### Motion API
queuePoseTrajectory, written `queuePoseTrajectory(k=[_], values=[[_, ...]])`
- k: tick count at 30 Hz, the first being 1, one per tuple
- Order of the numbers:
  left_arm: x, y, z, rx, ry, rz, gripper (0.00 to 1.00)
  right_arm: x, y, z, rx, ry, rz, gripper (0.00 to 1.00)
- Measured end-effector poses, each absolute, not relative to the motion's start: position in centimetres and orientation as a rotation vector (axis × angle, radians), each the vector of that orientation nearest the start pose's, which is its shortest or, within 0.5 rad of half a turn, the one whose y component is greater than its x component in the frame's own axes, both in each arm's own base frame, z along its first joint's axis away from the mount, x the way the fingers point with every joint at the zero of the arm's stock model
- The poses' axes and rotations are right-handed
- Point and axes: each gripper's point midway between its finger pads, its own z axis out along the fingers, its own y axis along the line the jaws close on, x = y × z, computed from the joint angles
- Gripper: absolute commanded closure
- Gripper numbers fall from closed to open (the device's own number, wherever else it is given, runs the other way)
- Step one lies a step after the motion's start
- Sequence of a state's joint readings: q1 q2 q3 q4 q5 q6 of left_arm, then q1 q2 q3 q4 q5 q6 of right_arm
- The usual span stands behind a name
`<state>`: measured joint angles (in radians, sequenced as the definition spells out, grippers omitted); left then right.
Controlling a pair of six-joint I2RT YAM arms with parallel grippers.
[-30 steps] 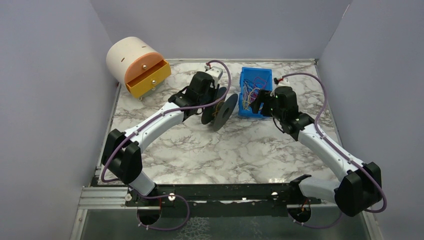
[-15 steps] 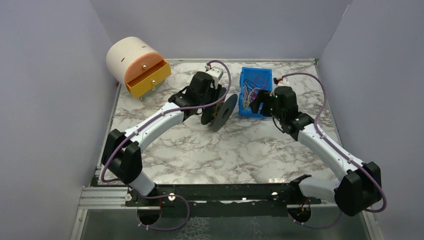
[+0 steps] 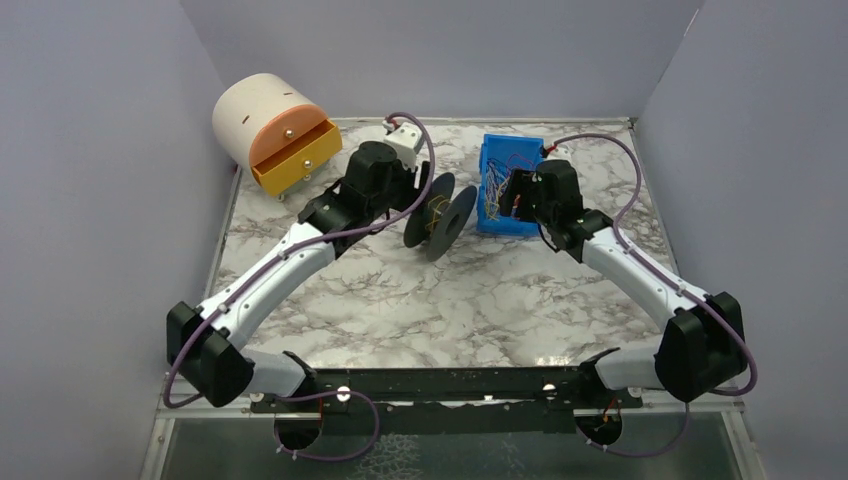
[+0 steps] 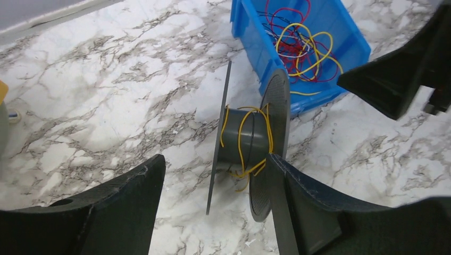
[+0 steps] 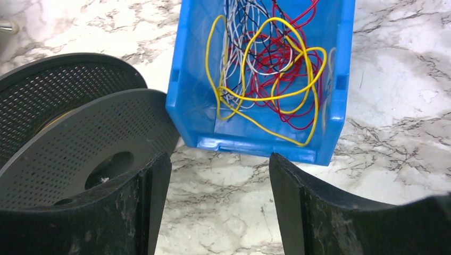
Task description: Wrap the cables
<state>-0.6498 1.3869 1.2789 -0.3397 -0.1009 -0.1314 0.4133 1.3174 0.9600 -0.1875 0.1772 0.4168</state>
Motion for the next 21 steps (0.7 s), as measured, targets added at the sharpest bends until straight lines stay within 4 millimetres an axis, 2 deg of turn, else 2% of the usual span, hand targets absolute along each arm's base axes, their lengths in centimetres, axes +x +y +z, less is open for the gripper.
queuePoseTrajectory(k=[2, 6, 13, 21], values=[[34.0, -24.3, 27.8, 0.445, 1.946, -0.409, 0.27, 37.5, 14.5, 17.5, 0.115, 2.124, 0.284, 0.30], [32.0, -22.9, 28.9, 0.419, 1.910, -0.434, 0.25, 38.6, 14.3, 17.2, 0.128, 2.128, 0.243, 0.33], [29.3, -20.9, 26.7, 0.402, 1.938, -0.442, 0.24, 40.4, 14.4, 16.6, 0.205, 2.134, 0.209, 0.41], [27.3, -19.1, 25.2, 0.376, 1.941, -0.436, 0.24, 42.5, 15.1, 14.6, 0.361, 2.162, 0.225, 0.48]])
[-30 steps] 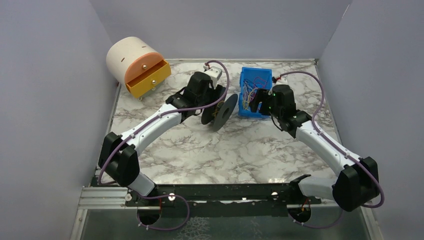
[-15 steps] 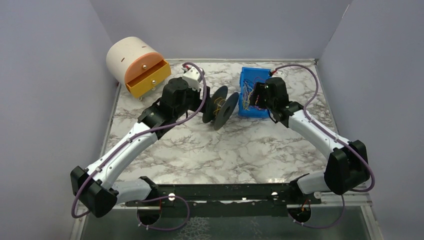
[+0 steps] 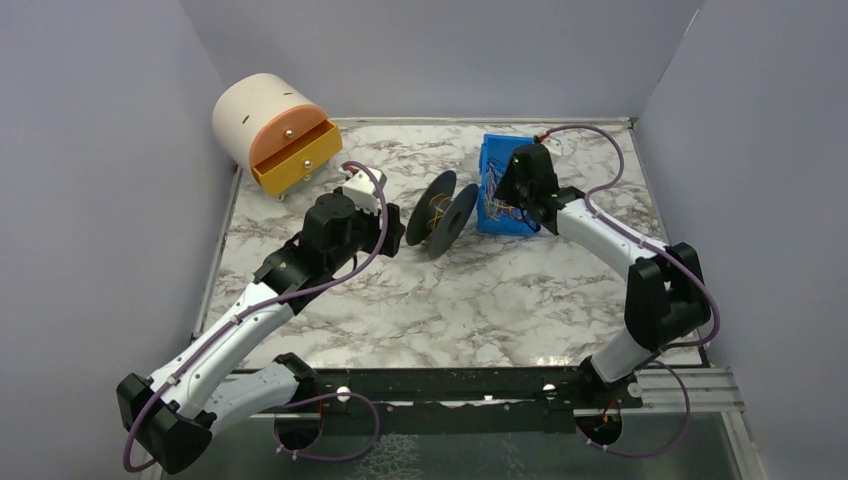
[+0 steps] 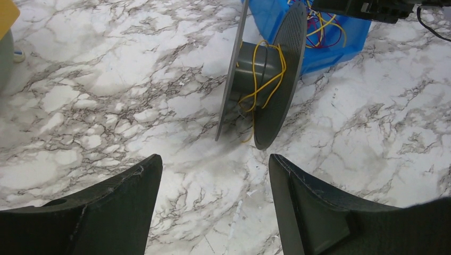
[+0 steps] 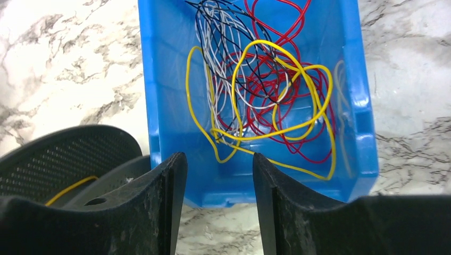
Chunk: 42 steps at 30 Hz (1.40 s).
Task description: Wrap the cables
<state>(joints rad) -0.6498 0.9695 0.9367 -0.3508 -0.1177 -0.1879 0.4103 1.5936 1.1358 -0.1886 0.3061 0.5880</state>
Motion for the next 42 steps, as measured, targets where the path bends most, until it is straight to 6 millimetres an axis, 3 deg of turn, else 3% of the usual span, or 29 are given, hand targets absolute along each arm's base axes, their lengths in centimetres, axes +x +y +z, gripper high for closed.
queuePoseTrajectory(k=[9, 18, 26, 34, 42], values=[[26.5, -18.4, 24.6, 0.348, 1.936, -0.442, 0.24, 45.1, 15.6, 13.3, 0.551, 2.147, 0.238, 0.58], [26.2, -18.1, 25.4, 0.335, 1.903, -0.456, 0.24, 47.5, 14.9, 10.7, 0.713, 2.148, 0.220, 0.58], [26.1, -18.1, 25.4, 0.335, 1.902, -0.456, 0.24, 49.3, 14.1, 8.2, 0.794, 2.160, 0.191, 0.59], [26.1, -18.1, 25.3, 0.336, 1.902, -0.456, 0.23, 50.7, 13.2, 7.1, 0.827, 2.154, 0.180, 0.61], [26.2, -18.1, 25.3, 0.338, 1.901, -0.454, 0.23, 51.3, 13.6, 6.5, 0.823, 2.154, 0.199, 0.77]])
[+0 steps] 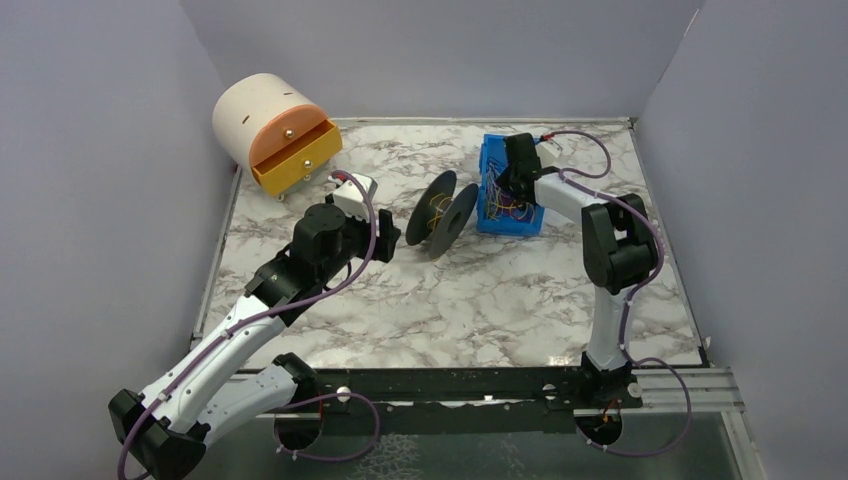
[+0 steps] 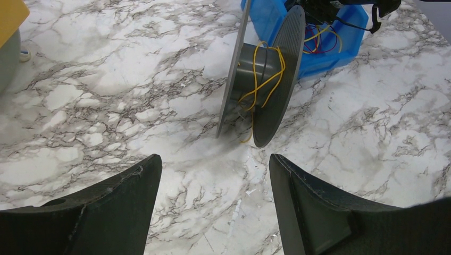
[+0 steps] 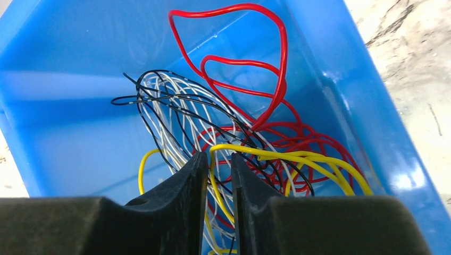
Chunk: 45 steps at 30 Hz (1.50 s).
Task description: Wrap the cables
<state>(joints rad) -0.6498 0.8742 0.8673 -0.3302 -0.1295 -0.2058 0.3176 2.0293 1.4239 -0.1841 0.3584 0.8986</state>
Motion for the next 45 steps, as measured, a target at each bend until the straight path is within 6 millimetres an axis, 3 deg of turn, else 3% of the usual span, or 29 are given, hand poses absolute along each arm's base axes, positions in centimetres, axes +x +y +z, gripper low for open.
queuePoseTrajectory(k=[5, 14, 19, 31, 45], values=[[26.2, -18.1, 25.3, 0.340, 1.901, -0.453, 0.23, 51.5, 13.8, 6.2, 0.823, 2.155, 0.211, 0.99], [26.2, -18.1, 25.3, 0.338, 1.901, -0.452, 0.23, 51.5, 13.8, 6.7, 0.822, 2.134, 0.229, 0.99], [26.2, -18.0, 25.3, 0.338, 1.901, -0.452, 0.23, 50.4, 13.8, 8.6, 0.813, 2.114, 0.271, 0.99], [26.2, -18.0, 25.3, 0.338, 1.901, -0.452, 0.23, 48.9, 14.6, 19.2, 0.747, 1.957, 0.474, 0.99], [26.2, -18.0, 25.3, 0.337, 1.901, -0.451, 0.23, 45.9, 14.3, 33.7, 0.579, 1.711, 0.624, 0.99]])
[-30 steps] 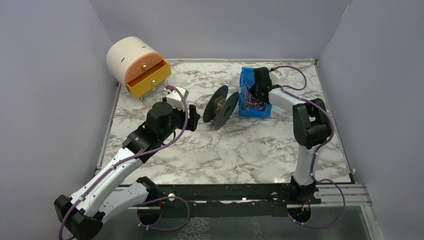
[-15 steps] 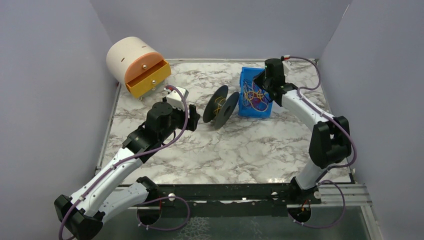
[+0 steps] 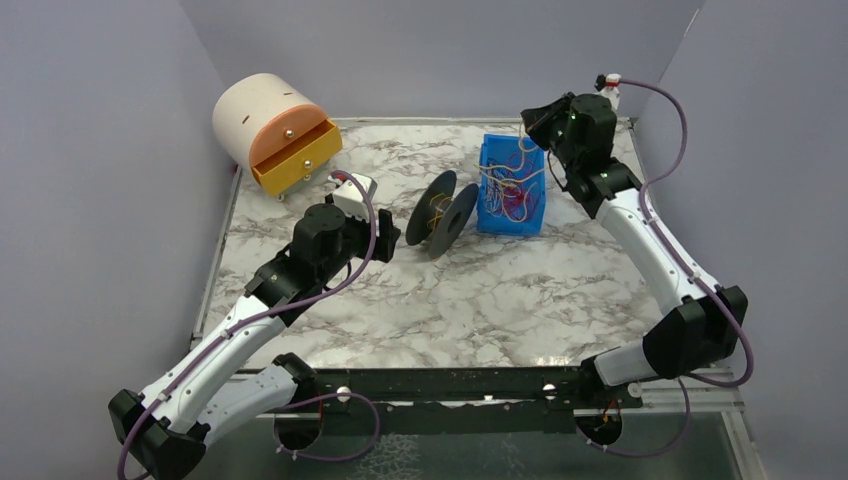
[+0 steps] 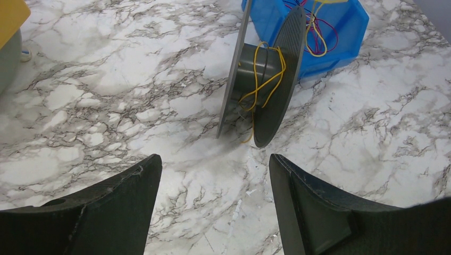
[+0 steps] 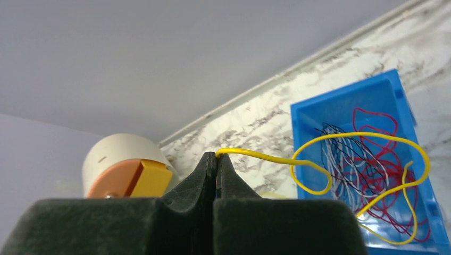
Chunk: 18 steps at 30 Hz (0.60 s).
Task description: Wrap the cables
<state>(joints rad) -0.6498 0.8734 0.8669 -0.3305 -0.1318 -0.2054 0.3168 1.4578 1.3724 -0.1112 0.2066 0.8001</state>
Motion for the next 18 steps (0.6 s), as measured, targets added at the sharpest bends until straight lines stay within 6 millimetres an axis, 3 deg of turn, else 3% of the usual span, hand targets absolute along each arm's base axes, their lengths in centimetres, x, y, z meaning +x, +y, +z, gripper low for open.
queuePoseTrajectory(k=[14, 18], values=[[26.1, -18.0, 25.0, 0.339, 1.908, -0.449, 0.23, 41.9, 14.0, 46.5, 0.453, 1.465, 0.755, 0.99], [26.1, -18.1, 25.0, 0.342, 1.908, -0.450, 0.23, 40.6, 14.1, 51.2, 0.404, 1.377, 0.803, 0.99]])
